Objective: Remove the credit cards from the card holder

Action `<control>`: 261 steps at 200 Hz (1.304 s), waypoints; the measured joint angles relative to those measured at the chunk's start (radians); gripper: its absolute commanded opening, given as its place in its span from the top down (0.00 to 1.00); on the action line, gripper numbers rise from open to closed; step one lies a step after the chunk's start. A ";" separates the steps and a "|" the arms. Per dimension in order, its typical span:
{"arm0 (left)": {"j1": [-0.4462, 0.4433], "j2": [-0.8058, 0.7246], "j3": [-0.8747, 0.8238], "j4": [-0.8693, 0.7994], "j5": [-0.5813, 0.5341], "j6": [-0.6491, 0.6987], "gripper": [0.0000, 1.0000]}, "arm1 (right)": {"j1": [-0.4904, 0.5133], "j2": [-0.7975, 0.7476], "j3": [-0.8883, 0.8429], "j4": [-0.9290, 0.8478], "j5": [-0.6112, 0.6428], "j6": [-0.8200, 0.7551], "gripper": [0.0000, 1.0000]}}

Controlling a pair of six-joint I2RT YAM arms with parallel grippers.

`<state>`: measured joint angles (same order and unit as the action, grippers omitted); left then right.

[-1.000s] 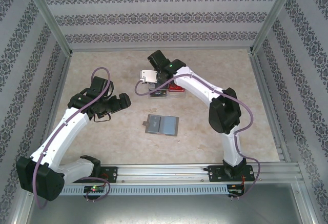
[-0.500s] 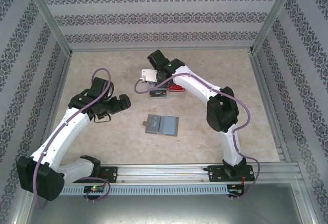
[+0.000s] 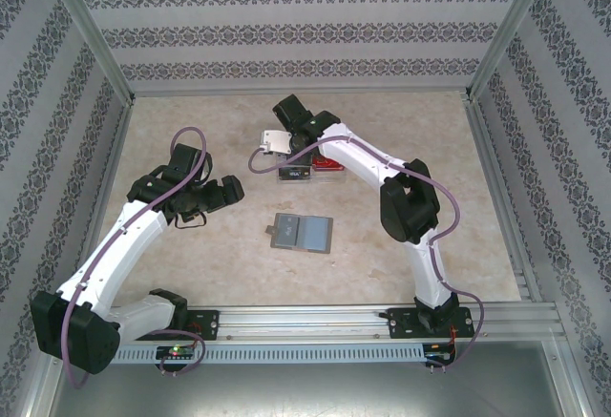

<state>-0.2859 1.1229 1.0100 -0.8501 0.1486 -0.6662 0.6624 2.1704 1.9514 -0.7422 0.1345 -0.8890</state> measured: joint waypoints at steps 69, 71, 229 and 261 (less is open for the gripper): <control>0.000 0.000 0.000 0.000 0.001 0.000 0.00 | 0.000 0.000 0.024 -0.011 -0.023 0.007 1.00; 0.000 0.000 0.000 0.000 0.001 0.000 0.00 | 0.000 0.000 0.024 -0.011 -0.023 0.008 1.00; 0.000 0.002 0.000 0.000 0.004 0.000 0.00 | -0.033 -0.049 0.024 0.003 -0.102 -0.001 1.00; 0.000 0.002 0.000 0.000 0.003 0.000 0.00 | -0.039 -0.046 0.024 0.014 -0.116 -0.001 1.00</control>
<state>-0.2859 1.1248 1.0096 -0.8501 0.1520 -0.6662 0.6235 2.1246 1.9755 -0.7284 0.0189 -0.8898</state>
